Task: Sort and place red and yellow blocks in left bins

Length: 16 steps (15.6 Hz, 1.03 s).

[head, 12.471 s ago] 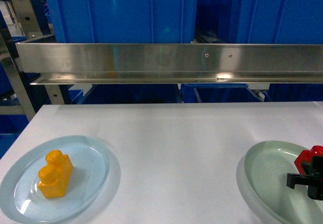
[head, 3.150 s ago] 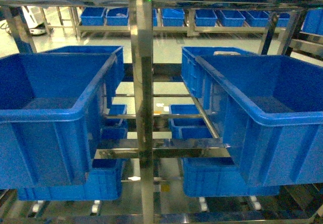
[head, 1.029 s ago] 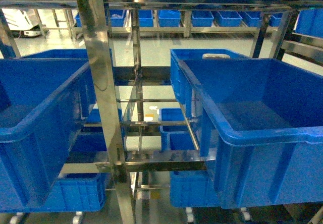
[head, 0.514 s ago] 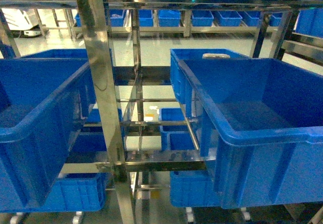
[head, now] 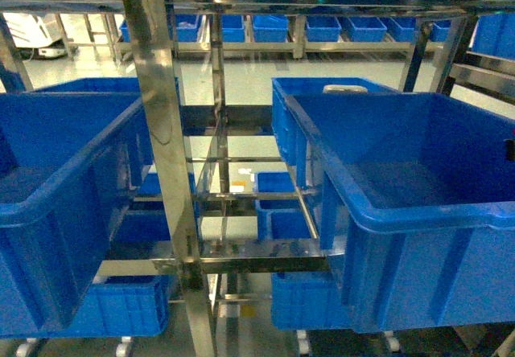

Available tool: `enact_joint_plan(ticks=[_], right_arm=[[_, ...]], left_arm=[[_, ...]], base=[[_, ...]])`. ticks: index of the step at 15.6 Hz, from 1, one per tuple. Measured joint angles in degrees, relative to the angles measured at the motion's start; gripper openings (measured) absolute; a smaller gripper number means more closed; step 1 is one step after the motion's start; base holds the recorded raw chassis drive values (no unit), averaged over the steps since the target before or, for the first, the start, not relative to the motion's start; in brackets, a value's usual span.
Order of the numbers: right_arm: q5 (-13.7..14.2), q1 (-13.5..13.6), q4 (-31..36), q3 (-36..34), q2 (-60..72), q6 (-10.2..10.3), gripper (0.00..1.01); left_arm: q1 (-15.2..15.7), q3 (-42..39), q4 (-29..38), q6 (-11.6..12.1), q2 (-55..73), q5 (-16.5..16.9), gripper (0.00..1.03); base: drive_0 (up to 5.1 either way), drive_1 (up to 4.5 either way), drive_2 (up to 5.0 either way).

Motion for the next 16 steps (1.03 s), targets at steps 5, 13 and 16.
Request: enact_joint_plan(ticks=[5, 13, 16], right_arm=[[5.6, 2.7, -14.0, 14.5, 9.5, 2.6, 0.29], [8.4, 3.7, -17.2, 18.2, 12.3, 3.1, 0.33], [10.1, 3.7, -16.8, 18.8, 12.5, 3.0, 0.02]], left_arm=[[0.0, 0.0, 0.0, 0.0, 0.0, 0.0, 0.26], [0.0, 0.0, 0.0, 0.0, 0.0, 0.0, 0.26], [0.0, 0.0, 0.0, 0.0, 0.0, 0.0, 0.26]], base=[[0.0, 0.00, 0.0], [0.0, 0.00, 0.0], [0.0, 0.00, 0.0]])
